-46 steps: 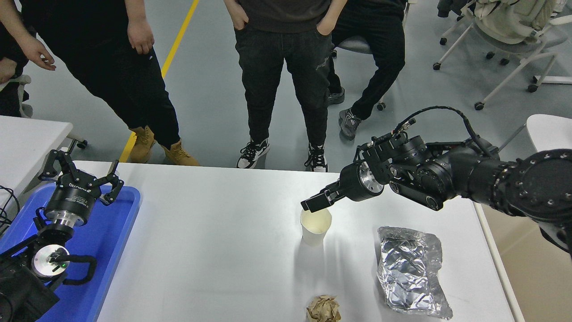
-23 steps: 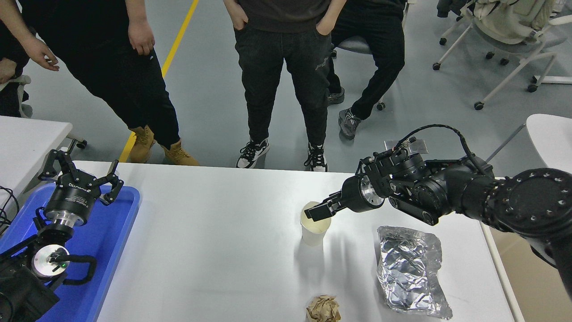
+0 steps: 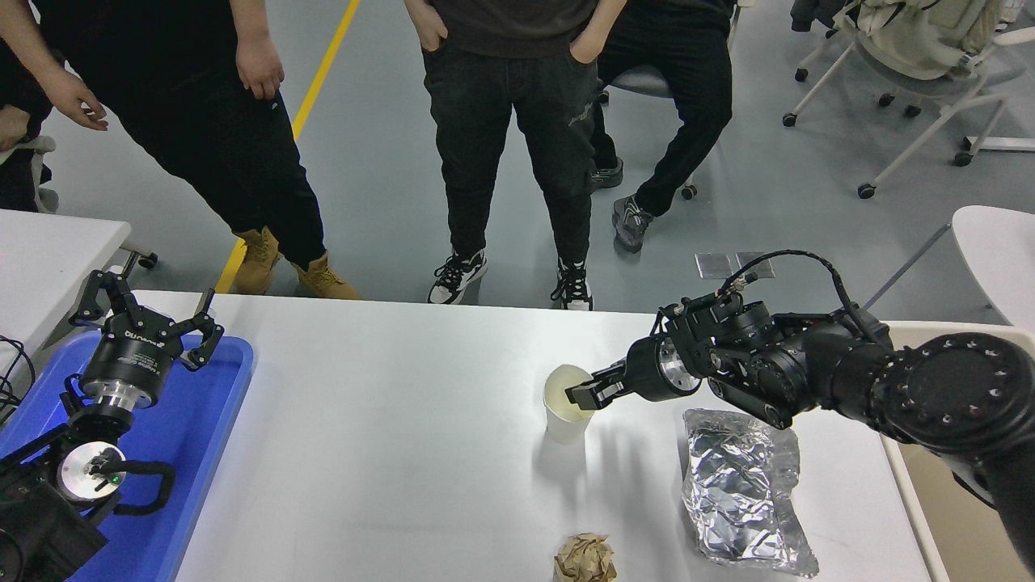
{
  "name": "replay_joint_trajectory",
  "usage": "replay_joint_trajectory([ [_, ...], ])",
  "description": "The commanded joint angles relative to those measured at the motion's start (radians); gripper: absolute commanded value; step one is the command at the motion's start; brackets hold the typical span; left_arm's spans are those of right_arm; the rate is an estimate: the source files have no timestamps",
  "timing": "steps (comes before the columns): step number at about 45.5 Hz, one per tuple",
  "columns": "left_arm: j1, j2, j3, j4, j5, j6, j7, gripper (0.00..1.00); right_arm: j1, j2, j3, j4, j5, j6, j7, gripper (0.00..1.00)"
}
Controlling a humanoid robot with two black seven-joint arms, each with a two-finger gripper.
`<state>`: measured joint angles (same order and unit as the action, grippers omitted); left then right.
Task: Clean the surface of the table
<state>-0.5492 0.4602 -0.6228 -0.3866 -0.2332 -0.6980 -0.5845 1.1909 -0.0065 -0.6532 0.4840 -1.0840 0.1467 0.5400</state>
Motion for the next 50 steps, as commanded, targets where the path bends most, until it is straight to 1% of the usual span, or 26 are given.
replay_joint_trajectory([
  [1, 0.0, 0.0, 0.0, 0.0, 0.0, 0.0, 0.0, 1.0, -0.011, 0.0, -0.034, -0.012, -0.001, 0.001, 0.001, 0.11],
  [3, 0.0, 0.0, 0.0, 0.0, 0.0, 0.0, 0.0, 1.0, -0.011, 0.0, -0.034, -0.012, -0.001, 0.002, 0.001, 0.06],
  [7, 0.0, 0.0, 0.0, 0.0, 0.0, 0.0, 0.0, 1.0, -0.01, 0.0, -0.034, -0.021, 0.001, 0.004, 0.003, 0.0],
  [28, 0.0, 0.0, 0.0, 0.0, 0.0, 0.0, 0.0, 1.0, 0.001, -0.001, -0.032, -0.019, 0.004, 0.008, 0.009, 0.0],
  [41, 0.0, 0.0, 0.0, 0.0, 0.0, 0.0, 0.0, 1.0, 0.042, -0.016, -0.02, -0.002, 0.013, 0.01, 0.018, 0.0],
  [50, 0.0, 0.0, 0.0, 0.0, 0.0, 0.0, 0.0, 1.0, 0.082, -0.079, 0.009, 0.097, 0.016, 0.01, 0.051, 0.0],
])
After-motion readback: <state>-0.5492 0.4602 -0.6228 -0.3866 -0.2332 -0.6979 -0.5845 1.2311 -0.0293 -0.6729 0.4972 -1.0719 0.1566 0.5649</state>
